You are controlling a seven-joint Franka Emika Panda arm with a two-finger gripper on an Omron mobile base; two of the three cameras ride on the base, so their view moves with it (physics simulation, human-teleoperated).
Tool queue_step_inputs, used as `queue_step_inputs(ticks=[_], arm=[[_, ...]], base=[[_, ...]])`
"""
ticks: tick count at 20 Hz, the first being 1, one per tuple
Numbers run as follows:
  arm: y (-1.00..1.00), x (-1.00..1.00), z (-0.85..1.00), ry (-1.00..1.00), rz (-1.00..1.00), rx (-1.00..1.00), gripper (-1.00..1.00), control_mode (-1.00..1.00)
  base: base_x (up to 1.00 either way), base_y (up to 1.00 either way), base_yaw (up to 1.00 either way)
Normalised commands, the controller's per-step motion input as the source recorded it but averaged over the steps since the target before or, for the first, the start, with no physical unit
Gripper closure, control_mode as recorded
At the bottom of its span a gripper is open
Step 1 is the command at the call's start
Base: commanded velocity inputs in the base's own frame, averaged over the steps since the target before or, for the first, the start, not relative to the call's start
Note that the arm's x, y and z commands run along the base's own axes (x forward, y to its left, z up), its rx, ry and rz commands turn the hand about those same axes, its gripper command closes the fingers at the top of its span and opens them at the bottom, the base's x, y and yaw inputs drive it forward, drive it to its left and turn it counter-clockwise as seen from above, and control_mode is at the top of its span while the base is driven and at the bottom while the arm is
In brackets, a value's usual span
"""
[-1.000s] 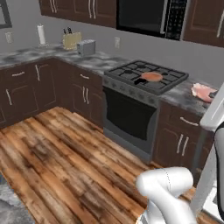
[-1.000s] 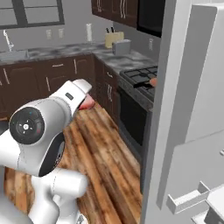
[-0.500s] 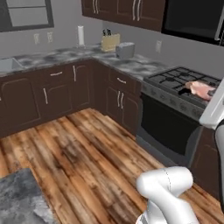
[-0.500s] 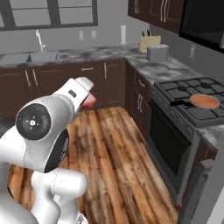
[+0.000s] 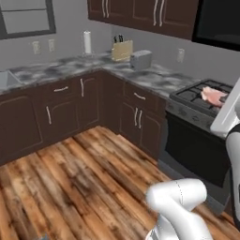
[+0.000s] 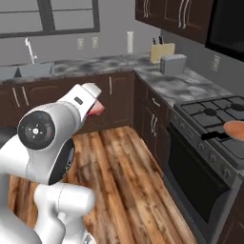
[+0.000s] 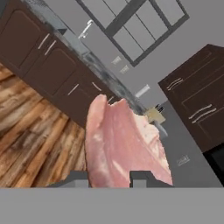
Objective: Retrieve the steak from the fridge and place it on the saucepan with marinade on the stove.
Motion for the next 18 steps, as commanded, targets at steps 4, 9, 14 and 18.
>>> queue_step_inputs(ticks=[4,9,14,18], arm=[[0.00,0.00,0.00,0.00,0.00,0.00,1.00,1.00],[0.00,0.00,0.00,0.00,0.00,0.00,1.00,1.00],[0.00,0.00,0.00,0.00,0.00,0.00,1.00,1.00],[0.00,0.00,0.00,0.00,0.00,0.00,1.00,1.00]], base=[[0.43,-0.07,-0.38],[0.15,-0.24,-0.46],[0.12,-0.24,-0.47],[0.17,-0.23,-0.49]])
